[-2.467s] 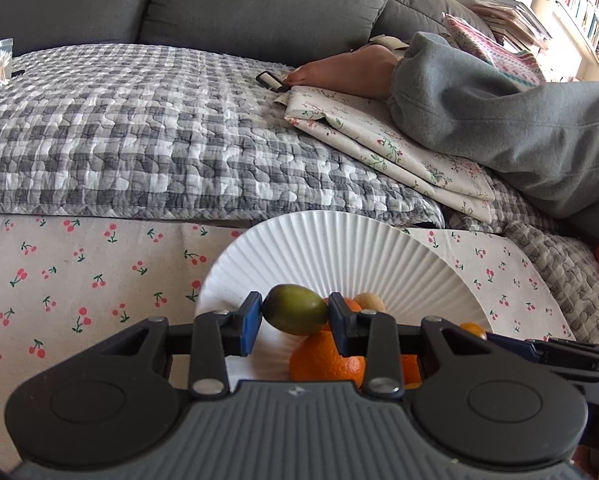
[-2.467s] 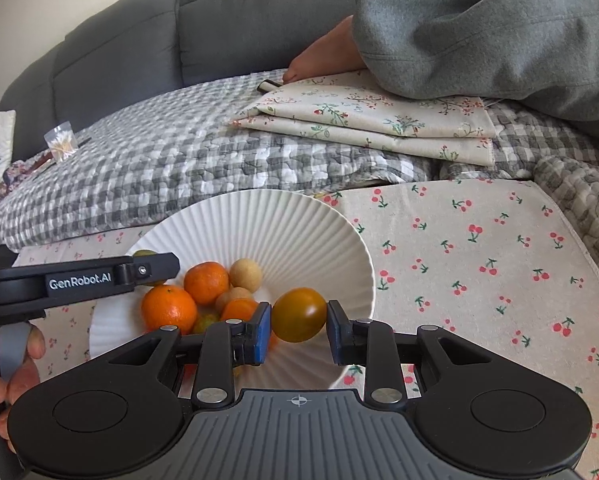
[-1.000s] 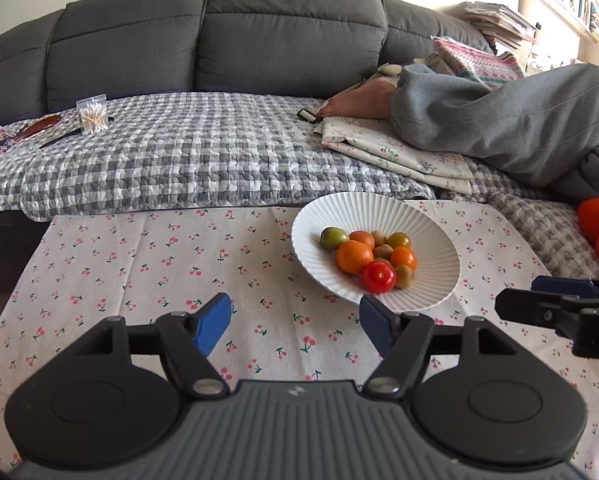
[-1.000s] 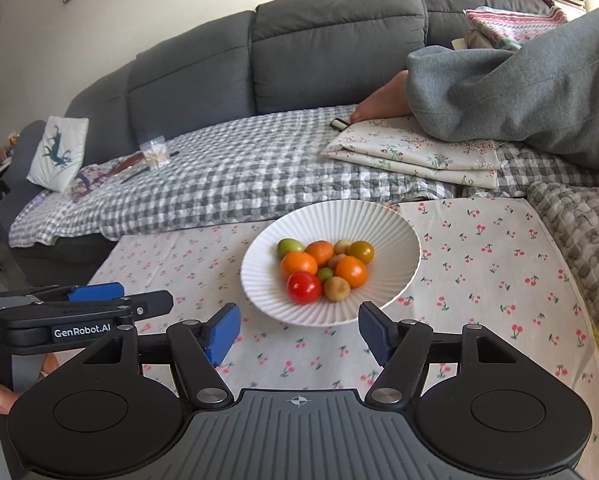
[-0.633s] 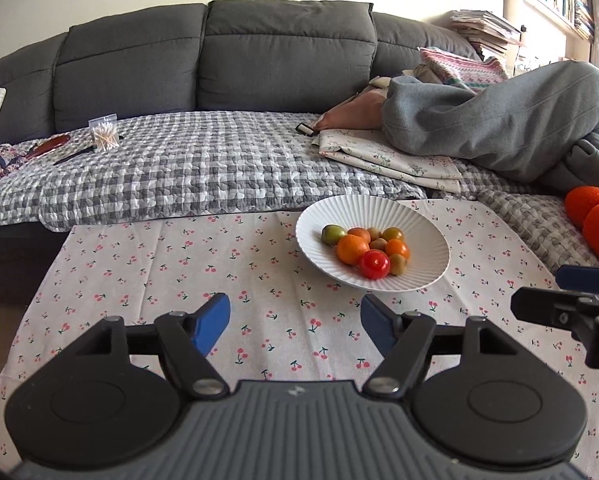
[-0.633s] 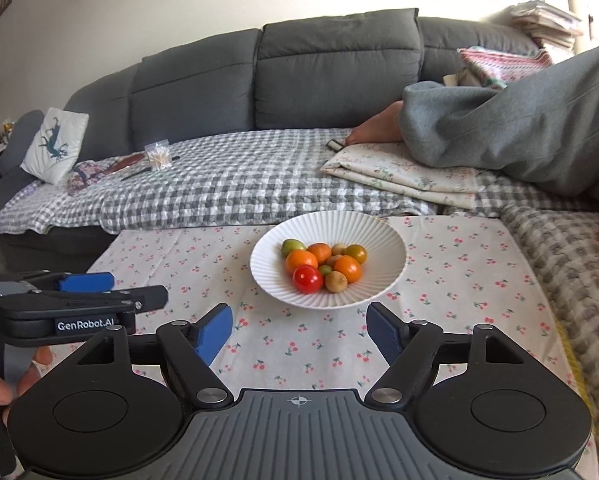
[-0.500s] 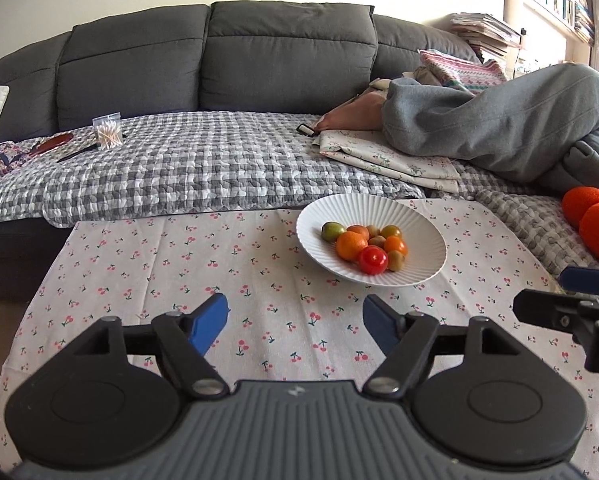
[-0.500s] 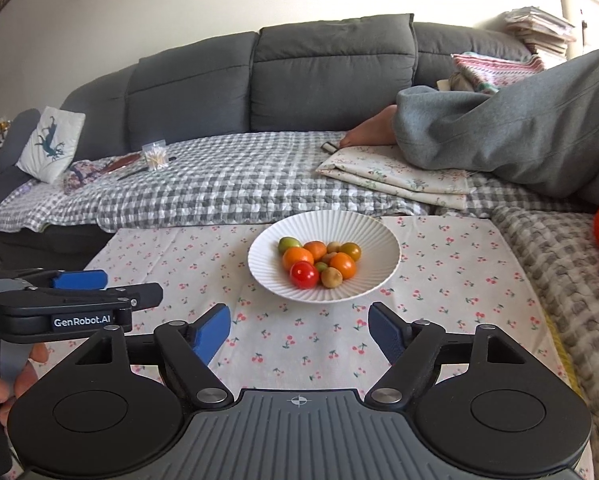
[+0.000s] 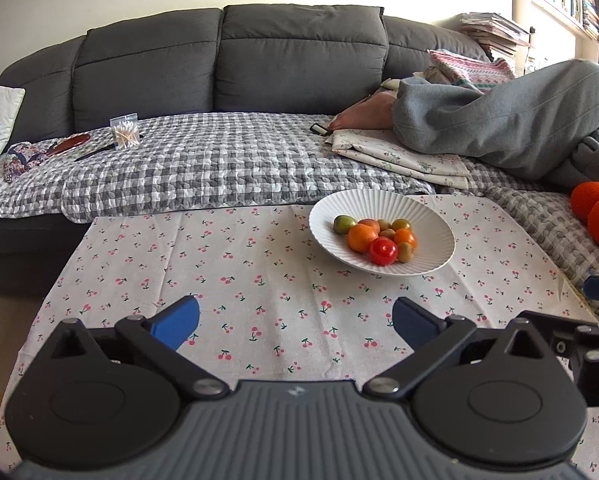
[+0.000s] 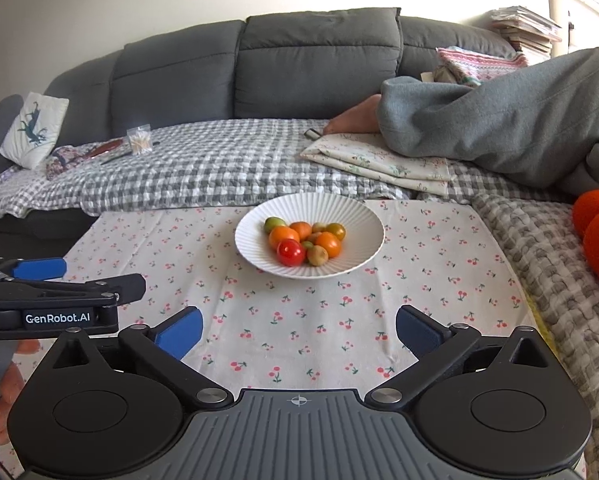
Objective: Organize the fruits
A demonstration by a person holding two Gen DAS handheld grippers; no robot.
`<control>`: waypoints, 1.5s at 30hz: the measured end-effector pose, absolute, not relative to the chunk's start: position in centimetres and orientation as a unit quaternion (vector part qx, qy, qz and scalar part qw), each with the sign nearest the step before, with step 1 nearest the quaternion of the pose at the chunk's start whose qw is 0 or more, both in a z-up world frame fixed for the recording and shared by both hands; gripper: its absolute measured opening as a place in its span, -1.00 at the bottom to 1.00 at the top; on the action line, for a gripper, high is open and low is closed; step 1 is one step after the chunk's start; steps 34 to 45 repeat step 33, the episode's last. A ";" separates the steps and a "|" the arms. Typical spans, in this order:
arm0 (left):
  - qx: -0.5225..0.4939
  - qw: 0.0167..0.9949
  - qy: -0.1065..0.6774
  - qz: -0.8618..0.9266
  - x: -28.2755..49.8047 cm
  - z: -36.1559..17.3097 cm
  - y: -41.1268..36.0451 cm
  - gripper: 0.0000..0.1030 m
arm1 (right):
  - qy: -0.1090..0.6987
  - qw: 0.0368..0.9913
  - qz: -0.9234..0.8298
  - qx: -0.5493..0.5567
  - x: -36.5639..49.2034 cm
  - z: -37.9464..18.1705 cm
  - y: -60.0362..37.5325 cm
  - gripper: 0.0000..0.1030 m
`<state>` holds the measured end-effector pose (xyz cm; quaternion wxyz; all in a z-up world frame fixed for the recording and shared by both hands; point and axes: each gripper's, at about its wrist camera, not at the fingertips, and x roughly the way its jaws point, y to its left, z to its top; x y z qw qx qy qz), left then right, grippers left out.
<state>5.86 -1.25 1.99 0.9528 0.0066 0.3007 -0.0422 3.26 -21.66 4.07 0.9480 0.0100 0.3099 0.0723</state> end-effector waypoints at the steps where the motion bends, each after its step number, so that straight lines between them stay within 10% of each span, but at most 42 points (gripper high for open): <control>1: 0.008 0.952 0.302 -0.041 5.9 1.9 -1.2 0.98 | 0.312 0.947 0.072 0.008 3.3 4.0 -21.6 1.00; 45: 0.013 0.948 0.315 -0.037 6.1 1.4 -1.8 0.98 | 0.325 0.943 0.066 0.008 3.9 3.5 -21.0 1.00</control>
